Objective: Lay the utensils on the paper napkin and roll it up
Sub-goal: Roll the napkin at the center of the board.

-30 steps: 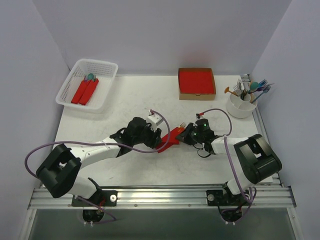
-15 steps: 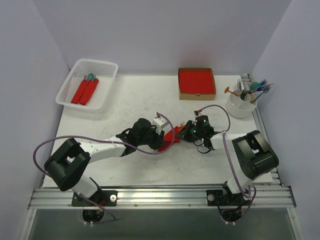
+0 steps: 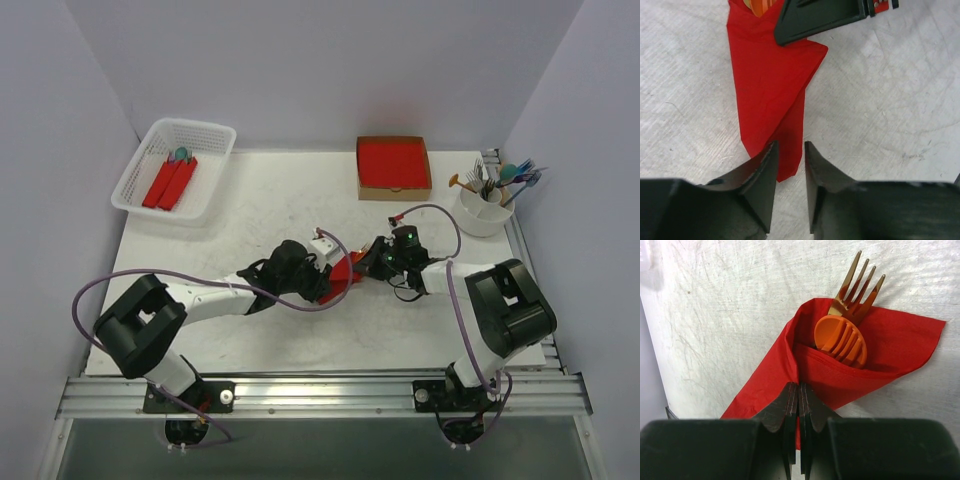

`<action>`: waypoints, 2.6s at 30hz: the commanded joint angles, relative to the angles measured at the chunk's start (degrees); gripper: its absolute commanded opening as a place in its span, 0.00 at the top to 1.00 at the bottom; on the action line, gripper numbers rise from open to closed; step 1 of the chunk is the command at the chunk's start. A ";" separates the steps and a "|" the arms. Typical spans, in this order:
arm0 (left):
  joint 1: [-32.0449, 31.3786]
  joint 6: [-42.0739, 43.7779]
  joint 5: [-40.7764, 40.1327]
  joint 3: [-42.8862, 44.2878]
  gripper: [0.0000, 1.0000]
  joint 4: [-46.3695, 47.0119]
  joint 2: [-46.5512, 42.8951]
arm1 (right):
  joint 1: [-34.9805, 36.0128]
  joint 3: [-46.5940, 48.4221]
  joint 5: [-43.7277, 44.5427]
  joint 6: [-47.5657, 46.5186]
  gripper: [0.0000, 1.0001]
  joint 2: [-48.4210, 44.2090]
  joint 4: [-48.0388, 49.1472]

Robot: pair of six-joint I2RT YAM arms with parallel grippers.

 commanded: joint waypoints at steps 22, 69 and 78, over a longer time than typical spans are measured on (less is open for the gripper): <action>1.38 5.06 -1.59 5.97 0.65 -5.09 1.12 | -0.68 1.36 -1.15 -0.83 1.00 -0.18 -0.20; -4.77 3.83 0.61 10.02 0.89 -5.53 9.47 | -2.62 -4.53 -4.58 1.28 0.59 -8.88 -1.69; -4.77 3.40 -0.09 10.28 0.86 -5.88 9.12 | -2.53 -5.59 -4.75 1.54 1.00 -10.37 -2.13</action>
